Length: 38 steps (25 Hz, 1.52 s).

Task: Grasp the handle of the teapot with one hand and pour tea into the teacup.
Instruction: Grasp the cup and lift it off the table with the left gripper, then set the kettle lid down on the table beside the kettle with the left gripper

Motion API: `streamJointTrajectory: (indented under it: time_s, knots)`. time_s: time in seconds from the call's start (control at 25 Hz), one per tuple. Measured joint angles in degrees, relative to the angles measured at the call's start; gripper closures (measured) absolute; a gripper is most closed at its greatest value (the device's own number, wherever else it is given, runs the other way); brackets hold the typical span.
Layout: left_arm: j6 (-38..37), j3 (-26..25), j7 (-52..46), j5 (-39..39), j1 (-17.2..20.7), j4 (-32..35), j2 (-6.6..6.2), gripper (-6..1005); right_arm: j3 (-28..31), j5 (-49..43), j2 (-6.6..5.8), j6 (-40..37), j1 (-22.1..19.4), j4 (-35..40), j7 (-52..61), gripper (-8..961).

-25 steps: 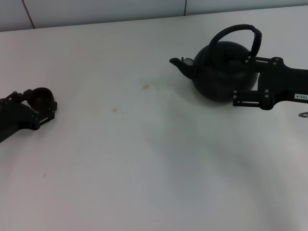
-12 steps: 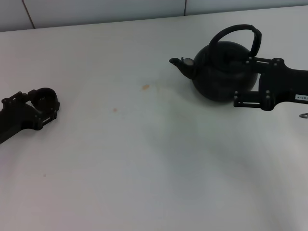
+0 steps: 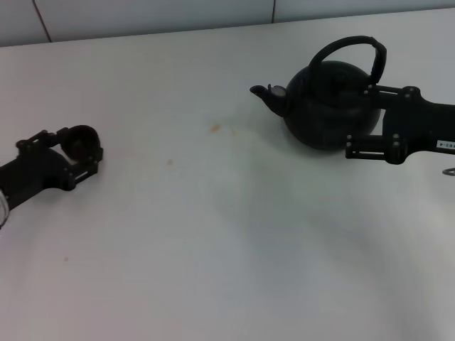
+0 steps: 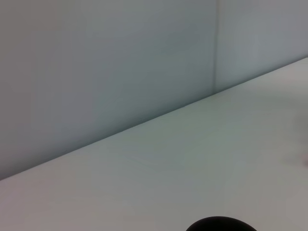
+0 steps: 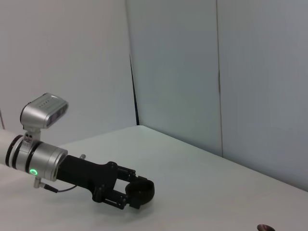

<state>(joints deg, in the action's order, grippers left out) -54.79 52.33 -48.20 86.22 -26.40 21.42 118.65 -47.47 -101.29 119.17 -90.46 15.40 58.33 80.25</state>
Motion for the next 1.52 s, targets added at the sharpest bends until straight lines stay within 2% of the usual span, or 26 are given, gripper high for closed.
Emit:
streamJointTrajectory:
  time_s: [0.52, 1.52]
  knots:
    - [-3.3, 9.3, -1.7, -0.3, -2.9, -0.1, 0.27, 310, -0.3, 0.1, 0.0, 0.0, 0.0, -0.1, 0.0, 199]
    - [-4.5, 13.2, -2.3, -0.5, -5.4, -0.7, 0.44, 306, -0.3, 0.0, 0.1, 0.3, 0.2, -0.2, -0.7, 198]
